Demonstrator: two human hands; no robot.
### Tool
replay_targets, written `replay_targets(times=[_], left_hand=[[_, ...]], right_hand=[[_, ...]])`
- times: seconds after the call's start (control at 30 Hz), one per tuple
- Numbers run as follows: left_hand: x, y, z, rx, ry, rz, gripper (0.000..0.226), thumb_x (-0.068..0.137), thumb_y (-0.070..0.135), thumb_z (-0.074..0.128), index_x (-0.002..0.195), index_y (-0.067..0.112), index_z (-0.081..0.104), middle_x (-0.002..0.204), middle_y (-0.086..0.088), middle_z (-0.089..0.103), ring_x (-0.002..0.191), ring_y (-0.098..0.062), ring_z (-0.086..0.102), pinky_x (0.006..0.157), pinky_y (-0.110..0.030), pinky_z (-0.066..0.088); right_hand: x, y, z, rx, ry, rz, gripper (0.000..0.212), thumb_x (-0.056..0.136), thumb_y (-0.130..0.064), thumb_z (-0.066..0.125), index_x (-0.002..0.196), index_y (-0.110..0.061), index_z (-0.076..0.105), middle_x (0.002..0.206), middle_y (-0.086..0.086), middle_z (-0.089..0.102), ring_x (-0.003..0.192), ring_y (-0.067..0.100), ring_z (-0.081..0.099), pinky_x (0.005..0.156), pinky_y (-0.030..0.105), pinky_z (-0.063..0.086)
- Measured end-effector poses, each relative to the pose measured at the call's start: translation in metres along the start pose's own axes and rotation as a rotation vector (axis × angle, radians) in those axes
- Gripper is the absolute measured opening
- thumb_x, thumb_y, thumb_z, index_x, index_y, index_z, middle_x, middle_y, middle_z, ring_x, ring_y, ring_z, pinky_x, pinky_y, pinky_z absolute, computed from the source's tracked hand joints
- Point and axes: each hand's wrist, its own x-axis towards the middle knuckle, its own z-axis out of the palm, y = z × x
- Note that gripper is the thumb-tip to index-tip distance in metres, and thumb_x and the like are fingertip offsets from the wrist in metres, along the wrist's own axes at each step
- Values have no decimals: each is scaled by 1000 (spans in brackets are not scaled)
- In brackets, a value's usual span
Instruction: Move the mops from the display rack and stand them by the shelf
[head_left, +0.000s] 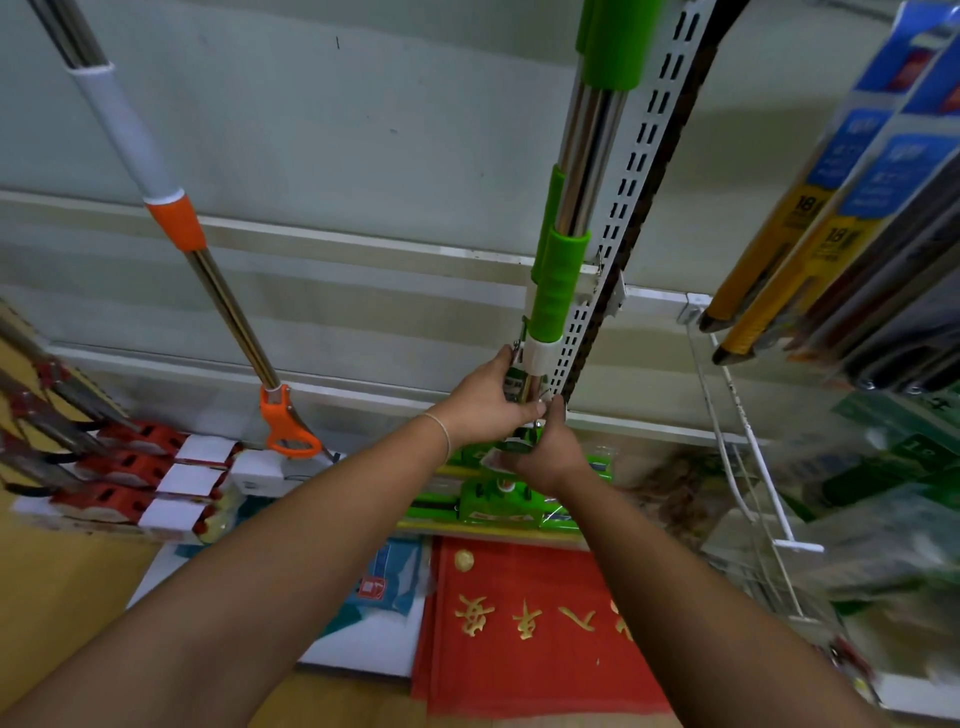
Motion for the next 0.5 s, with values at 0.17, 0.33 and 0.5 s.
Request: replay_targets(times=[0.17,0.33,0.5], left_hand=[[-10,3,-6,33,-17,-69,98,84,27,72,155,14,5,154,-6,36,133,-15,40,96,-18,31],[-15,1,-10,27,-32,-131,90,88,21,67,154,15,6,155,-11,32,131,-21,41,94,-28,39],[-20,5,-12,24,-44,-158,87,88,15,63,154,15,7,158,-12,24,139,-28,34,103,-36,37]], right_hand=[[-10,0,-3,-102,53,62,118,78,-35,82,158,-17,-3,151,14,44,116,31,60,61,24,47],[-18,1,-4,-216,82,97,65,86,-30,72,142,-13,43,134,14,60,114,32,61,80,32,53],[-26,-3,-3,-175,97,108,45,90,-24,67,130,-12,52,126,13,64,107,30,63,75,31,52]])
